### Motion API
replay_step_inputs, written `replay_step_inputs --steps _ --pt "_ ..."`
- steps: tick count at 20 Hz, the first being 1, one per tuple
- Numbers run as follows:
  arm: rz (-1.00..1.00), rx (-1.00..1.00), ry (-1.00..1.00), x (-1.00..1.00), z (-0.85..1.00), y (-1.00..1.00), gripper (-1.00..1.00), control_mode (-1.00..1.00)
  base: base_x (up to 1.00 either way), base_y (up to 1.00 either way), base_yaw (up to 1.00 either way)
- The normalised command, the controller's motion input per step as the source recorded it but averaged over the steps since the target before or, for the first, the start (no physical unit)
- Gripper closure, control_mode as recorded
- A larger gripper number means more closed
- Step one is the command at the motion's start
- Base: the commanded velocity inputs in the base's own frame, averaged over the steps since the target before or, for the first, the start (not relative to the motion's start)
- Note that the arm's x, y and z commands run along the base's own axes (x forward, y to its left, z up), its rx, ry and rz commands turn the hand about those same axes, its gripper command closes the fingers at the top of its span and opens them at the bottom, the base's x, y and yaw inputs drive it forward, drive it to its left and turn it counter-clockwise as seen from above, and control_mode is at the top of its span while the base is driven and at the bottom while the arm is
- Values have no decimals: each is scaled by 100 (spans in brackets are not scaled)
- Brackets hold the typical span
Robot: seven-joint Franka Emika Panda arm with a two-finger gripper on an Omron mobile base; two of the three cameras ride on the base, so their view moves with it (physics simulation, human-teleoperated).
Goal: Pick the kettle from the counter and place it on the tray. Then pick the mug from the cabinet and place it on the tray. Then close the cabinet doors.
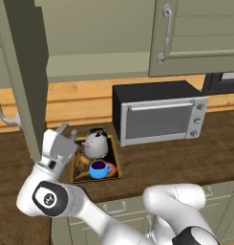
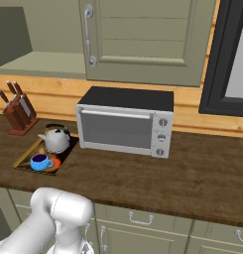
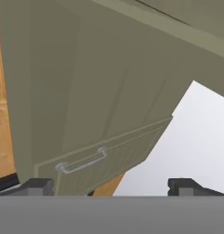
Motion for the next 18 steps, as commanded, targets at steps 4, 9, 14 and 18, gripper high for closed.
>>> replay_step_inputs --steps 4,9,14,18 --pt "0 -1 0 2 -7 42 -100 -100 0 0 0" --pt "9 0 0 3 -35 13 -100 -100 0 0 0" --pt "9 0 0 8 -37 37 -100 -100 0 0 0" --pt "0 0 0 17 3 84 -100 -100 0 0 0"
